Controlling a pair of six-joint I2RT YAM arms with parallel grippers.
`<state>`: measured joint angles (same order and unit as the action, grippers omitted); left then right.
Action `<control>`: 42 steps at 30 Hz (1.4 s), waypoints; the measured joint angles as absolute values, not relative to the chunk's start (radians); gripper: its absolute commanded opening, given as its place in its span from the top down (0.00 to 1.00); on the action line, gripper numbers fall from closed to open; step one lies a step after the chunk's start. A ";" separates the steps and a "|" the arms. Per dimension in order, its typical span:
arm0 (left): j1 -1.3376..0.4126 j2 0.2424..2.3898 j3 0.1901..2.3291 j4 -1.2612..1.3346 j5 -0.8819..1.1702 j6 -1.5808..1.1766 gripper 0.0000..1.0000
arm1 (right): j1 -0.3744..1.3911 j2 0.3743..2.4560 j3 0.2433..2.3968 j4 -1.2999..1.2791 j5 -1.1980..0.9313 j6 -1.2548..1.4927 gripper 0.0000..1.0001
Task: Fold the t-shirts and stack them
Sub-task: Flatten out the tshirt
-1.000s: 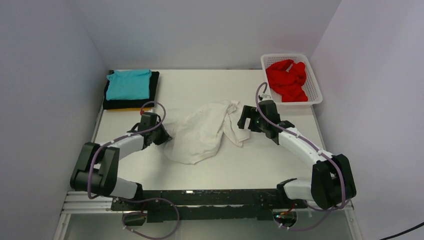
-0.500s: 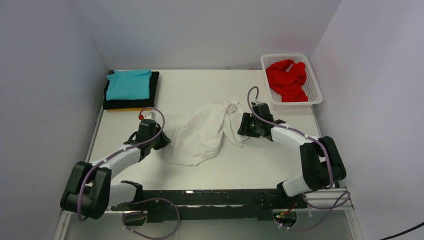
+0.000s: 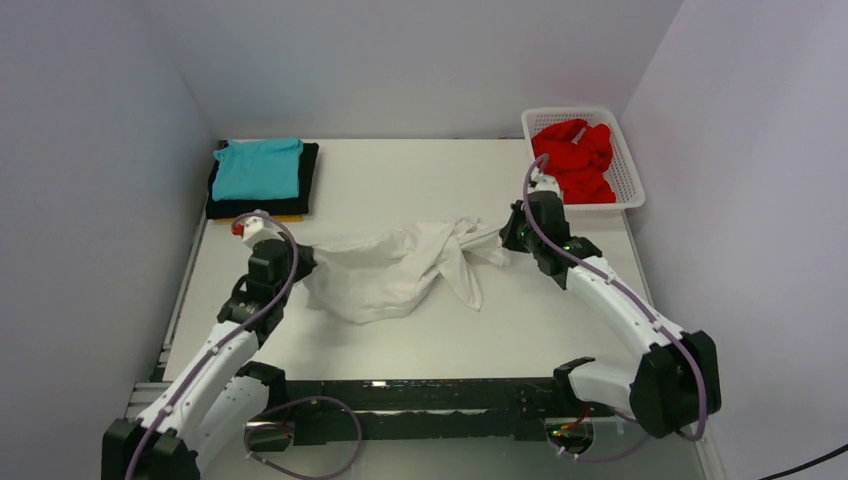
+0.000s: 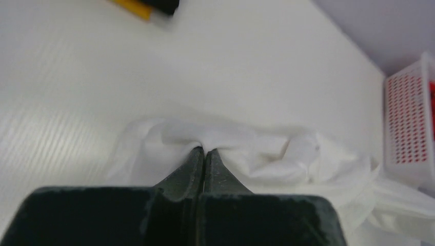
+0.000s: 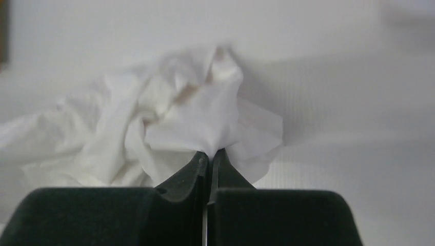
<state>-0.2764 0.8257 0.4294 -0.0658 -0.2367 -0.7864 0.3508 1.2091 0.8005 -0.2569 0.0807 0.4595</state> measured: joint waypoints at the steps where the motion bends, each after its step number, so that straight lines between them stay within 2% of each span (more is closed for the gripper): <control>1: -0.276 0.798 0.453 -0.080 -0.266 -0.780 1.00 | 0.350 1.191 0.823 -0.268 0.101 0.453 1.00; 12: -0.279 0.656 0.816 -0.118 -0.524 -0.583 1.00 | 0.350 1.022 1.126 -0.300 0.279 0.317 1.00; 20: -0.280 0.533 0.920 -0.137 -0.658 -0.429 1.00 | 0.350 0.769 1.114 -0.265 0.350 0.215 1.00; 29: -0.286 0.428 0.920 -0.146 -0.663 -0.372 1.00 | 0.353 0.645 1.074 -0.295 0.377 0.198 1.00; 35: -0.286 0.300 0.915 -0.126 -0.634 -0.351 1.00 | 0.355 0.514 1.020 -0.270 0.309 0.202 1.00; 42: -0.285 0.306 1.016 -0.159 -0.580 -0.332 1.00 | 0.353 0.478 1.066 -0.264 0.200 0.220 1.00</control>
